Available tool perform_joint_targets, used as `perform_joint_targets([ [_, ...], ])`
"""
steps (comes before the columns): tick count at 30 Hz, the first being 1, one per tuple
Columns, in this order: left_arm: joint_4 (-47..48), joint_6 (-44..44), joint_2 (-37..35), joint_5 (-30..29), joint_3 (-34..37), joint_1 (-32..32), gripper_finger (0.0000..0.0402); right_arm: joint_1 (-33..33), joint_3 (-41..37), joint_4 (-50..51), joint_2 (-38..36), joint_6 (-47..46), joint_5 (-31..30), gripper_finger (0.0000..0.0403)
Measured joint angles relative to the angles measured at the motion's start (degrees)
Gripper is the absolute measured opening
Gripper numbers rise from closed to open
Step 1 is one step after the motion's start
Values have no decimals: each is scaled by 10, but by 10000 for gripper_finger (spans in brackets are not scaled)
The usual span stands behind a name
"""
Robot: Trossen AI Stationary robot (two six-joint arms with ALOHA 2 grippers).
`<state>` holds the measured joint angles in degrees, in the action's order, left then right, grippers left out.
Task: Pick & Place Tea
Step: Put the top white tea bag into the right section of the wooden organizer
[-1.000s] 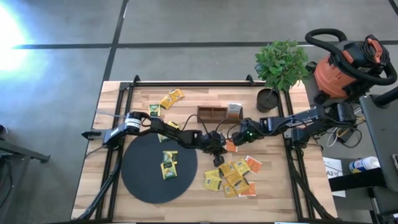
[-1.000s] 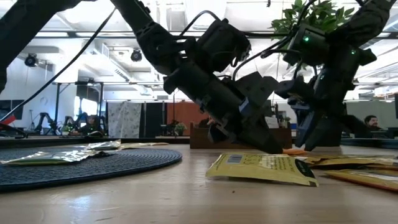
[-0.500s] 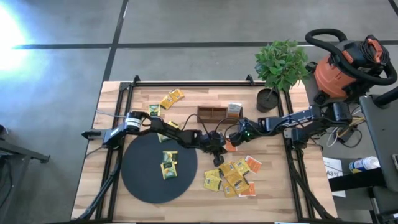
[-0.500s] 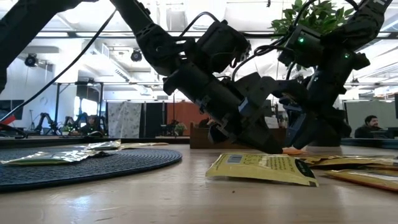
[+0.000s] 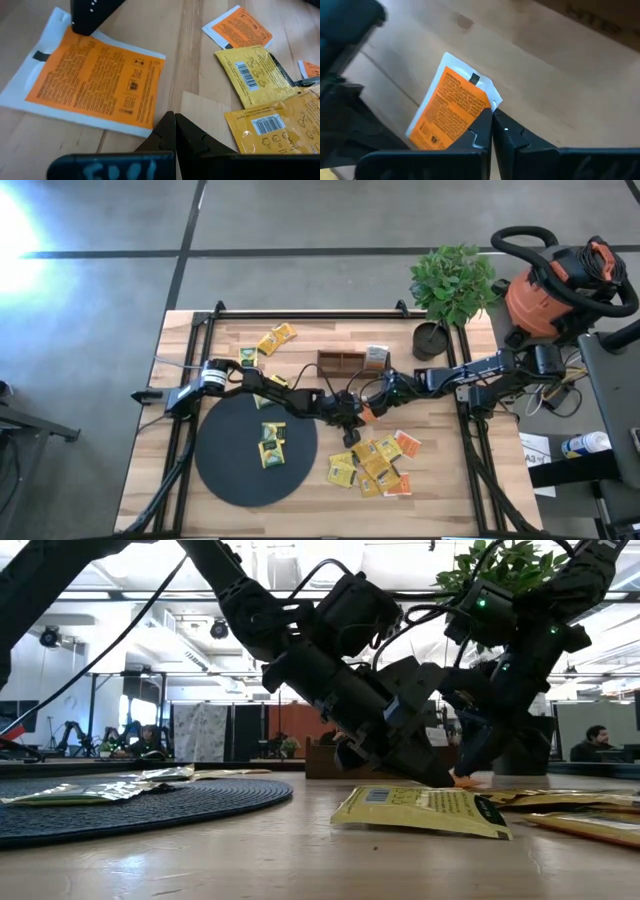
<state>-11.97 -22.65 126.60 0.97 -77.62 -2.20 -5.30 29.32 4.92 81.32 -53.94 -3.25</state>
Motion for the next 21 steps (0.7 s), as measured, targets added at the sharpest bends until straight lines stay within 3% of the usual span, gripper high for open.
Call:
perform_joint_targets([
  [7,59,-30,-42,-11,4,2,0,0,24,61,-44,51,-21,8],
  [14,120,-26,-146,-90,33,5,0,12,66,176,-133,175,-45,8],
  [17,113,-27,-192,-72,58,19,0,28,96,218,-157,229,-46,8],
  [21,87,-25,-255,3,88,48,0,61,148,264,-160,283,-71,8],
])
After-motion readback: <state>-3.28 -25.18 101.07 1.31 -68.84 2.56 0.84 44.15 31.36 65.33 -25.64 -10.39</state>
